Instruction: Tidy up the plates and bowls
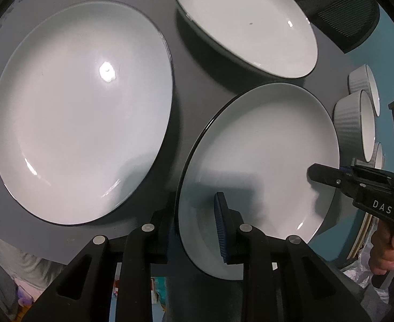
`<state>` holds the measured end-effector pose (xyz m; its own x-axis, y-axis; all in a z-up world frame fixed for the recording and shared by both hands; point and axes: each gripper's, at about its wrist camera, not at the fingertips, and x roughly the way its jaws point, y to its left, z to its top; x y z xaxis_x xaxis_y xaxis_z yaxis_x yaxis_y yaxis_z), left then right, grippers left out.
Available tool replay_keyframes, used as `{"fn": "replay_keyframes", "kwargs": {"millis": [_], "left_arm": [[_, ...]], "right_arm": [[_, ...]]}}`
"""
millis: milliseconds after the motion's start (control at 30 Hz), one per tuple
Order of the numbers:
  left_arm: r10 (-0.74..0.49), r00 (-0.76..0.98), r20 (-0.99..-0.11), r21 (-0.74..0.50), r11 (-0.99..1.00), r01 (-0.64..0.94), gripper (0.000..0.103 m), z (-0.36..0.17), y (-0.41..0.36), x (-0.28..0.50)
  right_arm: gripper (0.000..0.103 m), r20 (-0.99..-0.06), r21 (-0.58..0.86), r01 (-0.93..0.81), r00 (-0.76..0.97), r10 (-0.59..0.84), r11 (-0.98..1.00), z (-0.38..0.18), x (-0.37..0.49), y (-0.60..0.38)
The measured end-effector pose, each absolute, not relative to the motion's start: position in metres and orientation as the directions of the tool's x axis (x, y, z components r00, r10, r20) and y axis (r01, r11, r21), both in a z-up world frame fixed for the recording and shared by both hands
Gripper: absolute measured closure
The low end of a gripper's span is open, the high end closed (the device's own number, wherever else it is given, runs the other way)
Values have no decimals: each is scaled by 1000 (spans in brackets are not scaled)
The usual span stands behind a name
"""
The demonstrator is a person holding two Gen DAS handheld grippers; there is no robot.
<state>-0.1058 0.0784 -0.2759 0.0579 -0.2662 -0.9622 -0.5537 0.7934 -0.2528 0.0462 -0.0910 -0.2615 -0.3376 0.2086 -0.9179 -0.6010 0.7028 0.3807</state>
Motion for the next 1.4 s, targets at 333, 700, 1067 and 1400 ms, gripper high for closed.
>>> {"fn": "replay_keyframes", "kwargs": {"millis": [333,700,1067,1400], "left_arm": [[-238,87,-967,-247,811,-530,77,-244,95,-72],[-177,132,-975,-220,832,-509,77,-234,147,-14],[-142,107,-984,-177,828,-531,75,-244,178,36],[-135,67,-989,-150,837,-526,75,-257,178,47]], "right_arm": [[87,-923,376,-597,-305,233,709,-227,70,-83],[87,-921,388,-588,-270,280,710,-220,109,-43],[87,-922,382,-582,-288,258,718,-238,149,0],[86,-918,379,-559,-327,224,737,-260,160,12]]}}
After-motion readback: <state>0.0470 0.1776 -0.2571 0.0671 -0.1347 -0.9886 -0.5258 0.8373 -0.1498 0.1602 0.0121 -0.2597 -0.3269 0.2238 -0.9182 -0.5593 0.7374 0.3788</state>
